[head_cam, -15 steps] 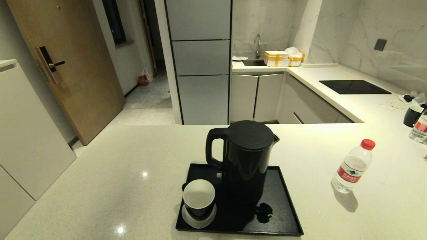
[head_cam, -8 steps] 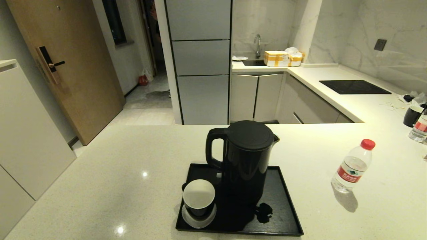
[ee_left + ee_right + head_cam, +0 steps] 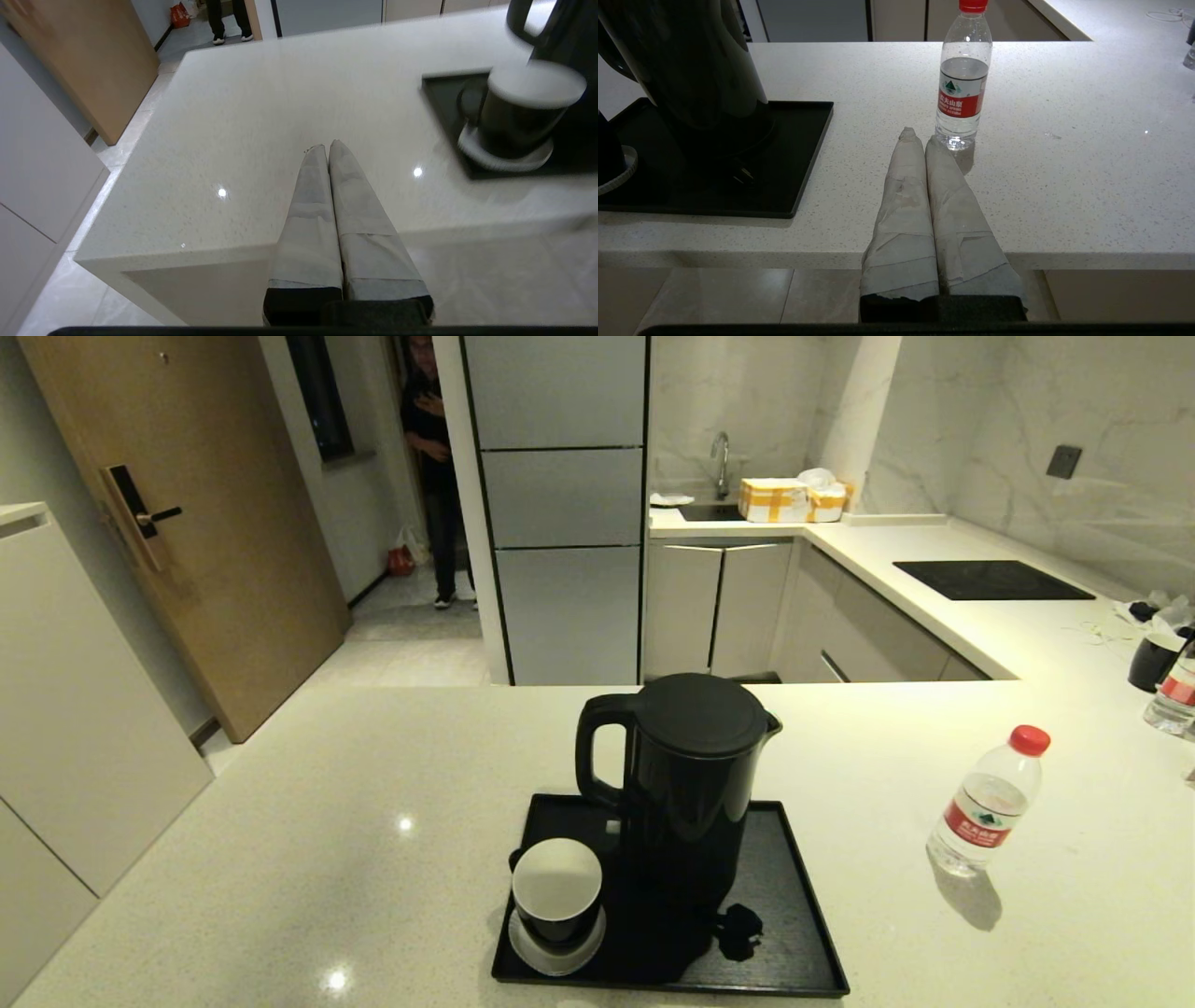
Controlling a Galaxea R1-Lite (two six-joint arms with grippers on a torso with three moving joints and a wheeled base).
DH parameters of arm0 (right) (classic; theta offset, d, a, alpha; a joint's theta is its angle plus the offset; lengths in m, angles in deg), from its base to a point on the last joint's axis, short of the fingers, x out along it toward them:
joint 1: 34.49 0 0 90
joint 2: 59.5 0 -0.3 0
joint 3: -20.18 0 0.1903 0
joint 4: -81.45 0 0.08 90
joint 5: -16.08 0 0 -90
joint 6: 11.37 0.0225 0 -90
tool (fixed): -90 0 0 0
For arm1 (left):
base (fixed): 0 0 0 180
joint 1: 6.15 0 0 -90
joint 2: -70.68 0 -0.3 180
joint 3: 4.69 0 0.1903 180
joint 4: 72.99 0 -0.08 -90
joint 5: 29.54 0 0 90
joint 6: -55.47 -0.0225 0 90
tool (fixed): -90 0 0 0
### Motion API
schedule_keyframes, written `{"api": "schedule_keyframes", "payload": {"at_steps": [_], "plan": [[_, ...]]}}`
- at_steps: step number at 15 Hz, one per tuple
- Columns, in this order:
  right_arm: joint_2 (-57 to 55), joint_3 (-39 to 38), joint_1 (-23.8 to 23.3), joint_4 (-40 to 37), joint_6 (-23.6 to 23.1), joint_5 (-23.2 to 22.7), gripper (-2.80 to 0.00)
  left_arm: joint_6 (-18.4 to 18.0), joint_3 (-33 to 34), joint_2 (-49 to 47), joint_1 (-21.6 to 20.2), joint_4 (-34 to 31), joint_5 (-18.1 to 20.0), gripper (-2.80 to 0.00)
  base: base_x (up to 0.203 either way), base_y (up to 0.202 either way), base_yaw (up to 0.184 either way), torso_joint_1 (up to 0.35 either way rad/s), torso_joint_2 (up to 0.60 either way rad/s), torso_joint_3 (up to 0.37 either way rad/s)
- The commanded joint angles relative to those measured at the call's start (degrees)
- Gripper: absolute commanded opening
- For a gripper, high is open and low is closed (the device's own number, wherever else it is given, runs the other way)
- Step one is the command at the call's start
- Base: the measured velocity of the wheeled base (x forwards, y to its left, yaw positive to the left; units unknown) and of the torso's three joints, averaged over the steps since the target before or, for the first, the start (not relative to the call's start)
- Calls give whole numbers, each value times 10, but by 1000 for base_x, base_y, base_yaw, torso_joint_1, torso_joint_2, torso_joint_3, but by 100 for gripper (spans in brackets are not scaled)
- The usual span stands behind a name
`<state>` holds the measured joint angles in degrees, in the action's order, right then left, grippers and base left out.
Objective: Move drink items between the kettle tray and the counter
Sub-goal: Pick up the tea cup
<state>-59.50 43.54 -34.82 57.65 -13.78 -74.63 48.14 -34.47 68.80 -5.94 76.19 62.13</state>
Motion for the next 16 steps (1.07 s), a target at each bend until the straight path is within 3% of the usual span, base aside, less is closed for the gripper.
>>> {"api": "schedule_keyframes", "payload": {"at_steps": [1,3,5,8,13,16], "plan": [[0,-1,0,0,0,0,-280,18,-117,-100,0,-57,1,-280,0,0,0,0,0,0],[0,-1,0,-1,0,-1,-280,28,-258,-224,8,-138,15,-280,0,0,0,0,0,0],[0,-1,0,0,0,0,-280,20,-310,-285,18,-181,52,-280,0,0,0,0,0,0],[0,-1,1,0,0,0,-280,-44,-226,-373,28,-192,139,-280,0,0,0,0,0,0],[0,-1,0,0,0,0,-280,-94,-150,-616,42,-45,262,-280,0,0,0,0,0,0],[0,-1,0,0,0,-1,-280,-104,-101,-729,81,182,323,-280,0,0,0,0,0,0]]}}
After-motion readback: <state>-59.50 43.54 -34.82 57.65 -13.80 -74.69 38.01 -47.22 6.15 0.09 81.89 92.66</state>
